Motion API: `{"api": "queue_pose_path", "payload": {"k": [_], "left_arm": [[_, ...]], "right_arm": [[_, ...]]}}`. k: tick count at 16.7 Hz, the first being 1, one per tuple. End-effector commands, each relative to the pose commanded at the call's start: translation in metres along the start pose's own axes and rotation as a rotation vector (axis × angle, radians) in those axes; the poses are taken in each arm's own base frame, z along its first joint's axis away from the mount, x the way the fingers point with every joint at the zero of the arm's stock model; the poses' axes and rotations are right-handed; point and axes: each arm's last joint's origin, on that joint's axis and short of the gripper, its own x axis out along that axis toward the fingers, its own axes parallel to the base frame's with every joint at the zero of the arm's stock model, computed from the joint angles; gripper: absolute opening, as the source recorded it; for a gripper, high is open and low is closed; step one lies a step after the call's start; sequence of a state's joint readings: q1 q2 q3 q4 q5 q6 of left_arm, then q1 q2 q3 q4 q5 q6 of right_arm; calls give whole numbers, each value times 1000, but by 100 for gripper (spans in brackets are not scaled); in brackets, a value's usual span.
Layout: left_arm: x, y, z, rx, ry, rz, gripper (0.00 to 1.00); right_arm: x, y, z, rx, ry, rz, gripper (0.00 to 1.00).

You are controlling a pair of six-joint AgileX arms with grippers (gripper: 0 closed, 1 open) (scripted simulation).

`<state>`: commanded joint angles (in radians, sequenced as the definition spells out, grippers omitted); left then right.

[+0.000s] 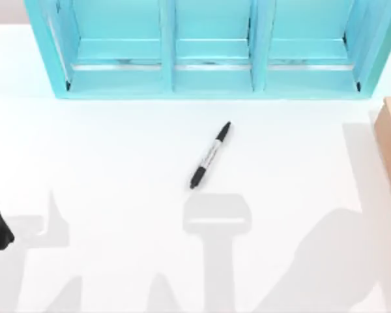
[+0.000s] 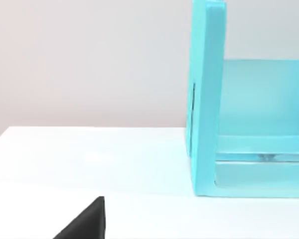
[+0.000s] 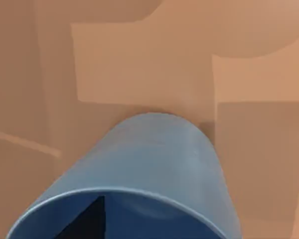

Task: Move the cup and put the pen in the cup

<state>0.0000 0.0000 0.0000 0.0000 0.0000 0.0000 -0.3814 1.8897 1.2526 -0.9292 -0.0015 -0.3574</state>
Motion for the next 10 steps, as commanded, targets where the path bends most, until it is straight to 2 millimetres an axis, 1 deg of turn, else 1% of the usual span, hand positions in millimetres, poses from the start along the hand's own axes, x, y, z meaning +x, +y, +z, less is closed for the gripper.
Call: {"api": "queue_pose_path", "payload": {"k": [2,5,10], "left_arm": [[0,0,0,0,0,0,100],[0,0,0,0,0,0,100],[0,0,0,0,0,0,100]], "right_arm": [[7,0,-2,0,2,1,100],[8,0,-2,0,2,1,100],[8,0,-2,0,2,1,62]]}}
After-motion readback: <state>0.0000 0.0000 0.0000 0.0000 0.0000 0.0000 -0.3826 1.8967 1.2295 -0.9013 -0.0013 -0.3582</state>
